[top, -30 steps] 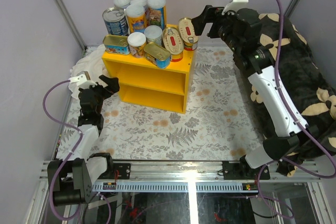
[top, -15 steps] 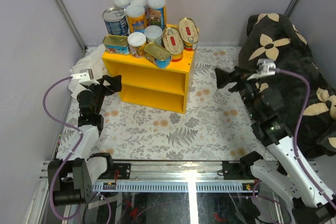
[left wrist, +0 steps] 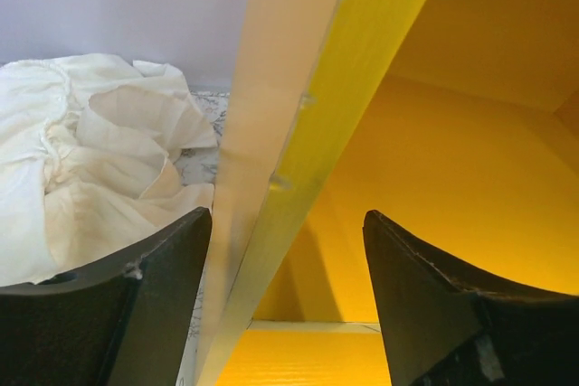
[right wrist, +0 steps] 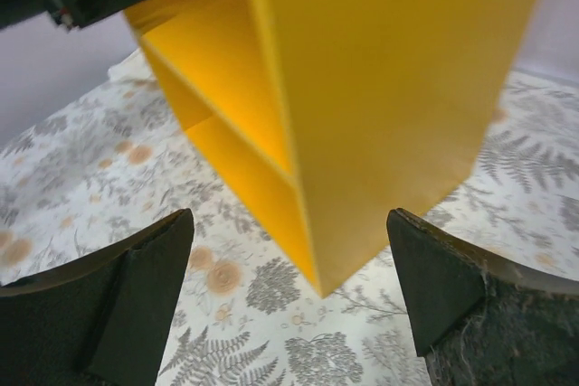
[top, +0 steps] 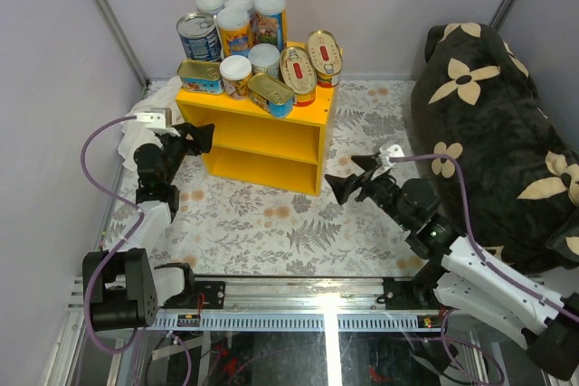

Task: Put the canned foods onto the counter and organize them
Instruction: Adjust the counter at the center of the board.

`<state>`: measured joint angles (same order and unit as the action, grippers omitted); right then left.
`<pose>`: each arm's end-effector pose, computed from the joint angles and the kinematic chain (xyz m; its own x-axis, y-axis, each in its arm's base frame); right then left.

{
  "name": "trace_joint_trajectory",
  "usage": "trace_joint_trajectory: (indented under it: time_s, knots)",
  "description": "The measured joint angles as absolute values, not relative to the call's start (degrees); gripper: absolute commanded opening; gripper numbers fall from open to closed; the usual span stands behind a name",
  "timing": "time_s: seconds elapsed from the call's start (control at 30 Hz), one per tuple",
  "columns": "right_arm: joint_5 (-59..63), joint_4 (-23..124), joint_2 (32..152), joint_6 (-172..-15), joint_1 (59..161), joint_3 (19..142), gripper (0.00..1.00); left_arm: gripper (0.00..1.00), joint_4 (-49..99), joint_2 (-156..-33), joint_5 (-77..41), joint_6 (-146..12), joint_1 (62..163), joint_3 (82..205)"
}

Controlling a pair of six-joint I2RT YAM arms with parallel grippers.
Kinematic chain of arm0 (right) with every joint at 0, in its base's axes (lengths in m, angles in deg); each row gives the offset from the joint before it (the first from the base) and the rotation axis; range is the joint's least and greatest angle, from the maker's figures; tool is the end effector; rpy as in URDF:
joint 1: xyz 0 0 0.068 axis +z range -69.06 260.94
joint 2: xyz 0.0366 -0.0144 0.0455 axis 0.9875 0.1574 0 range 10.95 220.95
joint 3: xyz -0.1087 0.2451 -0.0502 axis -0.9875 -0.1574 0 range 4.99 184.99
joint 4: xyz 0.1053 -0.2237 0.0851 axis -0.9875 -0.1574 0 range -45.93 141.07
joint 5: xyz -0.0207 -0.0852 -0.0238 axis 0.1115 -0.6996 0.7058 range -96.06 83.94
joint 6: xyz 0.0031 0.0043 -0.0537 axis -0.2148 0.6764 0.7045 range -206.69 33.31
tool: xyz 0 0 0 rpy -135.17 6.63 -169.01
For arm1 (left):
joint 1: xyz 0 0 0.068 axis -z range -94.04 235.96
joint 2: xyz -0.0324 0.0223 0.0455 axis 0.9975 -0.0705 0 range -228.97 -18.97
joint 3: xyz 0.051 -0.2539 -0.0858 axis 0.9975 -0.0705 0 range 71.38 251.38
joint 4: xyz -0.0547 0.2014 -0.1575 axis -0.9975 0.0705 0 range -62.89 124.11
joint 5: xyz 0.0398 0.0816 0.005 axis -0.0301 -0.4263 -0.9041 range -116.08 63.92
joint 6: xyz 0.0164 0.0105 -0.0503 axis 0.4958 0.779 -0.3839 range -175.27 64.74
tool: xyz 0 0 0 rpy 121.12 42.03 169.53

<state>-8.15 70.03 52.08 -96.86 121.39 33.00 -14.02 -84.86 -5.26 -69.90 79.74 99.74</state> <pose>0.1396 0.1173 0.3010 -0.0334 0.2034 -0.9785 -0.6246 0.7601 0.1793 0.2500 0.0145 0.2596 -0.0031 -0.2379 -0.9713 0.2591 0.9379 -0.2305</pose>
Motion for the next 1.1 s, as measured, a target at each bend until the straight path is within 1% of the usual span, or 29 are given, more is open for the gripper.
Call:
trace_joint_trajectory:
  time_s: [0.13, 0.23, 0.4, 0.43, 0.57, 0.73, 0.9, 1.1]
  knots:
    - [-10.2, 74.4, 59.8, -95.0, 126.0, 33.7, 0.82, 0.58, -15.5, -85.2, -5.0, -69.2, 79.9, 99.9]
    - [-13.0, 76.0, 67.3, -94.2, 126.4, 35.2, 0.70, 0.53, -15.8, -85.9, -5.1, -68.9, 80.1, 99.9]
    - [-16.9, 79.5, 72.3, -93.9, 126.4, 37.0, 0.50, 0.46, -16.8, -86.5, -5.8, -68.8, 80.5, 99.9]
    - [-17.4, 80.3, 72.8, -93.7, 126.4, 37.5, 0.48, 0.44, -17.1, -86.6, -6.0, -68.9, 80.7, 99.9]
    - [-18.6, 81.9, 74.1, -93.2, 126.6, 39.5, 0.42, 0.41, -18.1, -87.4, -7.5, -68.9, 81.5, 99.9]
    - [-19.7, 82.3, 75.3, -92.0, 127.2, 40.7, 0.38, 0.40, -18.5, -87.9, -12.9, -67.3, 84.5, 99.9]
    - [-22.0, 82.1, 75.8, -91.2, 127.1, 41.2, 0.37, 0.40, -18.8, -88.5, -18.3, -64.9, 87.8, 99.9]
    - [-20.7, 80.4, 77.1, -92.7, 122.7, 43.0, 0.37, 0.40, -19.4, -89.2, -22.2, -63.4, 91.3, 99.9]
